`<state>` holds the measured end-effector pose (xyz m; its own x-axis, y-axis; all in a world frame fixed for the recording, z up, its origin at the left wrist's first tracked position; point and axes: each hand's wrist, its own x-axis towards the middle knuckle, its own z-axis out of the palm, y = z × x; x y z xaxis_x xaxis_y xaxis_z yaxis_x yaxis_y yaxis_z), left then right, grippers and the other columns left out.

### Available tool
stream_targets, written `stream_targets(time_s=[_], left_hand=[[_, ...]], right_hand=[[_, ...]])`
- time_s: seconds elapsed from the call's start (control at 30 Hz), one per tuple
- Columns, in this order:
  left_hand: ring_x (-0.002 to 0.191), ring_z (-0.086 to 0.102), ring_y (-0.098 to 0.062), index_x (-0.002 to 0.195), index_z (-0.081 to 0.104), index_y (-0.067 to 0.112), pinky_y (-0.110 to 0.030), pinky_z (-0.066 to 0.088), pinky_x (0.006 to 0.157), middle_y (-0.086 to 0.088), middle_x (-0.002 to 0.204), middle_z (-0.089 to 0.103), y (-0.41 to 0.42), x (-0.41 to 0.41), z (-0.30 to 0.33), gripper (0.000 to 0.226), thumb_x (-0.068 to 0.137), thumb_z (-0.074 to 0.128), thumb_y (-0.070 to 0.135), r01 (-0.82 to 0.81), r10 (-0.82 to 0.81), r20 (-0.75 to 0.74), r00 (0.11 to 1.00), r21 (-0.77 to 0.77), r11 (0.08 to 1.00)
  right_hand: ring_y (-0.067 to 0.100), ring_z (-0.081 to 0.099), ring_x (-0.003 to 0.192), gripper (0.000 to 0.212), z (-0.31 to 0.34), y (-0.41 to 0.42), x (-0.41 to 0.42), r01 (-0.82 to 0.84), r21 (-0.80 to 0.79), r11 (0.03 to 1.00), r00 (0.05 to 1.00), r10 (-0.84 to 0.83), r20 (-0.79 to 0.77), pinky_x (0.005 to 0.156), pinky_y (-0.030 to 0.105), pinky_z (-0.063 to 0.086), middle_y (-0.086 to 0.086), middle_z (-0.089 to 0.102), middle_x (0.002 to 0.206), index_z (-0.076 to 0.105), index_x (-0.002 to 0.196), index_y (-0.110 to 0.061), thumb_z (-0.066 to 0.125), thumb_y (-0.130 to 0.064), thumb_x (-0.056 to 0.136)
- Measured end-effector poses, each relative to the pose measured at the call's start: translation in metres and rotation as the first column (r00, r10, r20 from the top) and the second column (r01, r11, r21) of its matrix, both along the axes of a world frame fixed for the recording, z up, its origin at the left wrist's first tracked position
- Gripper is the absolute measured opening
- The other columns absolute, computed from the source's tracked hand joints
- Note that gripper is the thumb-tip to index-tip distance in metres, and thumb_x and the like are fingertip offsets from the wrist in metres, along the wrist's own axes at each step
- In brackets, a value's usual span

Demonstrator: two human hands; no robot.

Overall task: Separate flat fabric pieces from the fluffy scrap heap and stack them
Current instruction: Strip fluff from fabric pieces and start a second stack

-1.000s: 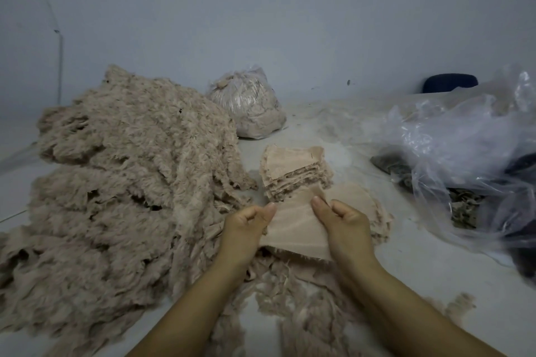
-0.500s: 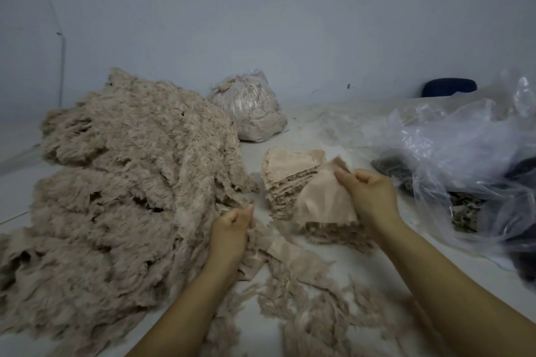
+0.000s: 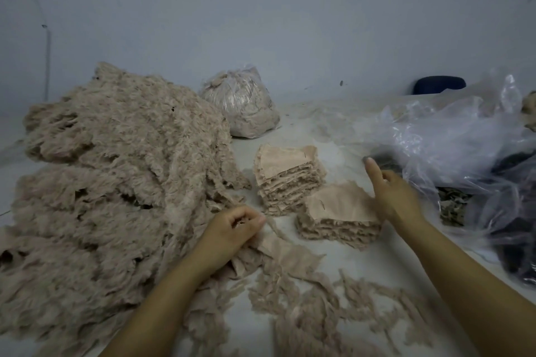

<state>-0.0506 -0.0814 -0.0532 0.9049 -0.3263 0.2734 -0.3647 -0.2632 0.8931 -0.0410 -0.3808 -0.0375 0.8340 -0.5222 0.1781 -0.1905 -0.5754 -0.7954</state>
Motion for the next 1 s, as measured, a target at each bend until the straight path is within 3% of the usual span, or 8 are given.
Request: stream_targets(time_s=[0.1, 0.23, 0.43, 0.63, 0.73, 0.83, 0.9, 1.0], left_hand=[[0.093, 0.056, 0.007, 0.103, 0.069, 0.019, -0.006, 0.039, 0.084, 0.011, 0.103, 0.065, -0.013, -0.003, 0.0, 0.016, 0.094, 0.056, 0.016, 0.039, -0.092, 0.203, 0.975, 0.252, 0.967], [0.137, 0.012, 0.005, 0.144, 0.036, 0.027, -0.013, 0.003, 0.112, 0.017, 0.151, 0.026, -0.055, 0.002, -0.003, 0.042, 0.102, 0.037, 0.025, 0.086, -0.393, 0.366, 0.843, 0.63, 0.771], [0.146, -0.009, -0.018, 0.151, 0.015, 0.027, -0.042, -0.012, 0.115, 0.006, 0.16, 0.005, -0.101, 0.026, -0.01, 0.051, 0.103, 0.03, 0.019, -0.063, -0.458, 0.324, 0.828, 0.865, 0.497], [0.147, -0.006, -0.021, 0.15, 0.018, 0.029, -0.051, -0.005, 0.115, 0.007, 0.16, 0.005, -0.103, 0.037, -0.016, 0.052, 0.101, 0.033, 0.019, -0.069, -0.375, 0.275, 0.885, 0.876, 0.478], [0.143, 0.019, -0.021, 0.139, 0.045, 0.021, -0.049, 0.014, 0.116, 0.0, 0.153, 0.031, -0.091, 0.031, -0.011, 0.042, 0.097, 0.048, 0.024, -0.05, -0.297, 0.395, 0.869, 0.667, 0.743], [0.111, 0.051, -0.02, 0.108, 0.063, 0.009, -0.043, 0.044, 0.096, -0.005, 0.118, 0.058, -0.073, 0.029, -0.005, 0.021, 0.092, 0.058, 0.022, -0.287, 0.159, 0.598, 0.786, 0.124, 0.95], [0.117, 0.046, -0.016, 0.128, 0.049, 0.016, -0.037, 0.041, 0.099, -0.001, 0.129, 0.045, -0.064, 0.038, 0.002, 0.041, 0.094, 0.052, 0.038, -0.392, 0.369, 0.334, 0.867, 0.002, 0.92], [0.14, 0.027, -0.023, 0.15, 0.014, 0.022, -0.04, 0.024, 0.114, -0.002, 0.156, 0.021, -0.062, 0.067, 0.009, 0.073, 0.092, 0.043, 0.056, -0.345, 0.301, -0.263, 0.917, -0.141, 0.928]], right_hand=[[0.022, 0.057, 0.098, 0.044, -0.007, 0.001, 0.0, -0.027, 0.163, 0.986, 0.997, 0.013, 0.082, 0.085, 0.036, 0.044, 0.006, 0.065, 0.114, 0.065, 0.108, -0.015, 0.049, -0.052, 0.092], [0.023, 0.056, 0.093, 0.022, -0.013, 0.003, -0.003, 0.024, 0.175, 0.984, 0.987, -0.051, 0.151, 0.083, 0.036, 0.043, 0.006, 0.064, 0.103, 0.061, 0.095, -0.016, 0.053, -0.036, 0.094], [0.03, 0.059, 0.087, 0.033, -0.023, 0.012, -0.033, 0.054, 0.063, 0.997, 0.985, -0.064, 0.162, 0.075, 0.036, 0.041, 0.006, 0.064, 0.088, 0.05, 0.115, -0.021, 0.05, -0.044, 0.092], [0.034, 0.051, 0.118, 0.058, -0.037, 0.024, -0.024, -0.073, 0.024, 0.997, 0.978, 0.076, -0.197, 0.082, 0.032, 0.034, 0.017, 0.054, 0.132, 0.042, 0.134, -0.008, 0.038, -0.052, 0.096], [0.035, 0.051, 0.117, 0.059, -0.035, 0.03, -0.012, -0.096, 0.041, 0.995, 0.975, 0.102, -0.2, 0.081, 0.031, 0.033, 0.018, 0.054, 0.131, 0.045, 0.132, -0.005, 0.036, -0.052, 0.097], [0.034, 0.053, 0.114, 0.065, -0.034, 0.026, -0.01, -0.065, 0.022, 0.998, 0.983, 0.068, -0.172, 0.084, 0.034, 0.038, 0.017, 0.057, 0.128, 0.046, 0.132, -0.008, 0.034, -0.06, 0.094], [0.035, 0.052, 0.119, 0.077, -0.033, 0.022, -0.012, -0.05, 0.015, 0.999, 0.976, 0.052, -0.212, 0.09, 0.036, 0.038, 0.017, 0.054, 0.133, 0.043, 0.136, -0.008, 0.029, -0.069, 0.09], [0.033, 0.053, 0.118, 0.087, -0.033, 0.022, -0.011, -0.101, 0.061, 0.993, 0.955, 0.114, -0.274, 0.089, 0.034, 0.037, 0.018, 0.055, 0.132, 0.051, 0.131, -0.004, 0.025, -0.074, 0.086]])
